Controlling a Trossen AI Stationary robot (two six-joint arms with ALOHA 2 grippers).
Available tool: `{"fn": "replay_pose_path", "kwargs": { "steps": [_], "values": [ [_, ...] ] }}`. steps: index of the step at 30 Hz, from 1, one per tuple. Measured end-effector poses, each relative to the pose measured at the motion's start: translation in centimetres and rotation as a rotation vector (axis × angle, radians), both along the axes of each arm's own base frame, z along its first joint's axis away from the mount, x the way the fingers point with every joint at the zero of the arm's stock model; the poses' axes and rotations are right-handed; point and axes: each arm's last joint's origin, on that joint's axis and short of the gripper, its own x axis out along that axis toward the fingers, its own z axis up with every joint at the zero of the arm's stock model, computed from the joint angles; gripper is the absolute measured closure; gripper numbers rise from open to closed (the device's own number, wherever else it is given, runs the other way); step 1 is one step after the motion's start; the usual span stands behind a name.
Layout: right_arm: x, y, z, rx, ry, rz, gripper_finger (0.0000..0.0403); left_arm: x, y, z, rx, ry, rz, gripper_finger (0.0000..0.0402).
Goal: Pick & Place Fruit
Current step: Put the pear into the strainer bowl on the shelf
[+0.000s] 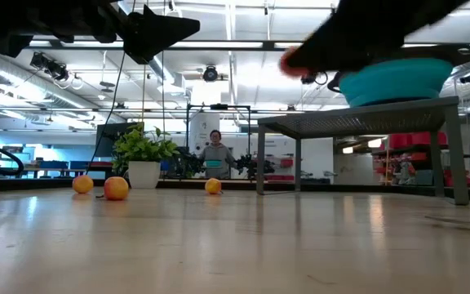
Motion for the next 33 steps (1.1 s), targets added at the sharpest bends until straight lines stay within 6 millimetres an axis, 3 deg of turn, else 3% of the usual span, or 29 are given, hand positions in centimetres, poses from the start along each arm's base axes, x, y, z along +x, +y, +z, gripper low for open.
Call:
{"fn": "replay_pose_path", "kwargs": {
  "steps": [7, 14, 20, 27, 33],
  "values": [
    [-4.9, -4.6, 7.1, -0.095, -0.034, -0.182, 0.0257, 0.0, 0.0, 0.0, 0.001, 0.002, 0.0, 0.0013],
    [-9.3, -9.1, 10.9, -0.166, -0.075, -0.381, 0.0257, 0.0, 0.0, 0.0, 0.001, 0.002, 0.0, 0.0013],
    [-11.2, -10.9, 12.0, -0.171, -0.095, -0.445, 0.0256, 0.0, 0.0, -0.1, 0.002, 0.005, 0.0, 0.0013],
    [-12.2, -12.0, 11.3, -0.272, -0.012, -0.54, 0.0255, 0.0, 0.0, -0.2, 0.004, 0.017, 0.003, 0.0013],
    [-12.4, -12.7, 10.9, -0.247, 0.007, -0.598, 0.024, 0.0, 0.0, -0.2, 0.001, 0.017, 0.004, 0.0013]
  ]
}}
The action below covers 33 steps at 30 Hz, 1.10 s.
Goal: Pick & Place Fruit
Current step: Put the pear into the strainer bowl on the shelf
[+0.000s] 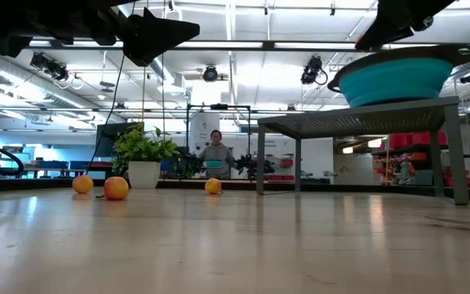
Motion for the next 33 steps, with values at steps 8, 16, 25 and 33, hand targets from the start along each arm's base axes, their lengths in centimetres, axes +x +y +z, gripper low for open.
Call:
{"fn": "replay_pose_path", "kwargs": {
  "steps": [8, 16, 25, 33],
  "values": [
    [0.1, -0.5, -0.1, 0.026, 0.009, -0.007, 0.0176, 0.0, 0.0, 0.0, -0.002, 0.002, 0.0, 0.0013],
    [1.0, 0.0, 0.8, 0.045, -0.058, 0.08, 0.016, 0.0, 0.2, -0.2, -0.011, 0.021, 0.06, 0.0013],
    [3.8, 2.7, 2.3, 0.197, -0.212, 0.513, 0.016, -0.2, 0.7, -1.3, -0.02, 0.132, 0.219, 0.0013],
    [7.2, 6.7, -2.3, 0.388, -0.007, 0.749, 0.016, -0.8, 1.2, 0.0, 0.013, 0.409, 0.237, 0.0013]
  ]
}}
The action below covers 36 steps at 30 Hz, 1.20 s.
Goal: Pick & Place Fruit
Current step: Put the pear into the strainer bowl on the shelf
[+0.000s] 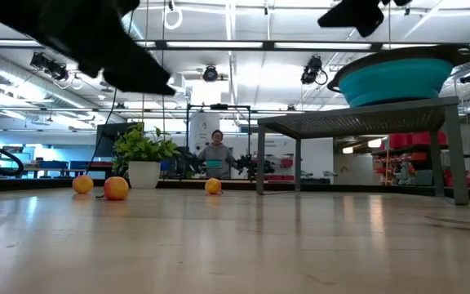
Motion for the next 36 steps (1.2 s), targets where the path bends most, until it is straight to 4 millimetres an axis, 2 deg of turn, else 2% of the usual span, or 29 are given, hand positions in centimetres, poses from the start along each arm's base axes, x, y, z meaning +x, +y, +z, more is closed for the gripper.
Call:
{"fn": "replay_pose_path", "kwargs": {
  "steps": [5, 11, 15, 21, 26, 31, 36],
  "values": [
    [1.4, 2.4, -2.8, 0.007, 0.083, 0.074, 0.016, -1.4, 1.0, 0.4, -0.051, 0.185, 0.092, 0.0013],
    [2.3, 4.7, -4.2, 0.016, 0.062, 0.128, 0.016, -2.2, 2.8, -1.0, -0.073, 0.347, 0.241, 0.0013],
    [2.5, 5.7, -4.8, 0.024, 0.047, 0.153, 0.016, -2.5, 3.6, -2.2, -0.057, 0.411, 0.252, 0.0013],
    [2.8, 6.5, -5.8, 0.038, 0.066, 0.155, 0.016, -3.4, 4.6, -4.0, -0.077, 0.45, 0.242, 0.0013],
    [3.0, 6.8, -6.5, 0.016, 0.079, 0.141, 0.016, -4.2, 5.4, -5.9, -0.1, 0.416, 0.248, 0.0013],
    [3.1, 6.9, -6.6, 0.02, 0.071, 0.14, 0.016, -4.2, 5.4, -6.3, -0.105, 0.324, 0.207, 0.0013],
    [3.2, 6.9, -6.4, 0.029, 0.054, 0.14, 0.016, -4.2, 5.5, -6.3, -0.034, 0.316, 0.218, 0.0013]
  ]
}}
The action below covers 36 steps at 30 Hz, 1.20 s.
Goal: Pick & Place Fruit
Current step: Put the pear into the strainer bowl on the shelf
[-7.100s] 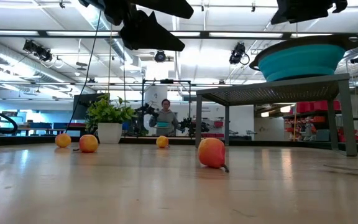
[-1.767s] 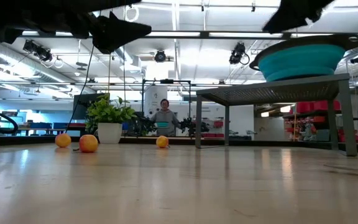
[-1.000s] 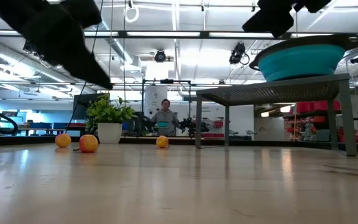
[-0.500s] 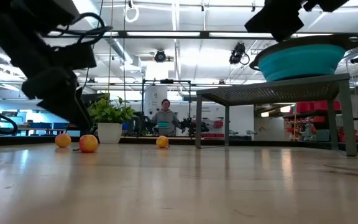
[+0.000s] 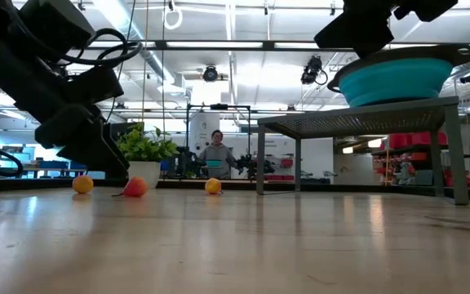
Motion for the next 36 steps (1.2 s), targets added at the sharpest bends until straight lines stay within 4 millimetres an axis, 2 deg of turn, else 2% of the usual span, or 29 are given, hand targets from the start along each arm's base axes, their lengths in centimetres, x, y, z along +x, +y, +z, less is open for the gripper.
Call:
{"fn": "replay_pose_path", "kwargs": {
  "steps": [8, 14, 21, 36],
  "values": [
    [-0.1, 0.1, 0.0, 0.001, -0.001, 0.005, 0.016, -0.3, 0.3, -0.1, 0.095, 0.027, 0.04, 0.0013],
    [-0.1, 0.1, 0.0, 0.001, -0.002, 0.005, 0.016, -1.0, 0.7, -1.0, 0.111, -0.064, 0.049, 0.0013],
    [-0.1, 0.1, 0.0, 0.002, -0.002, 0.005, 0.016, -2.6, 1.5, -2.2, 0.195, -0.151, 0.139, 0.0013],
    [-0.1, 0.1, 0.0, 0.002, -0.003, 0.005, 0.016, -3.0, 1.6, -2.3, 0.181, -0.219, 0.117, 0.0012]
  ]
}}
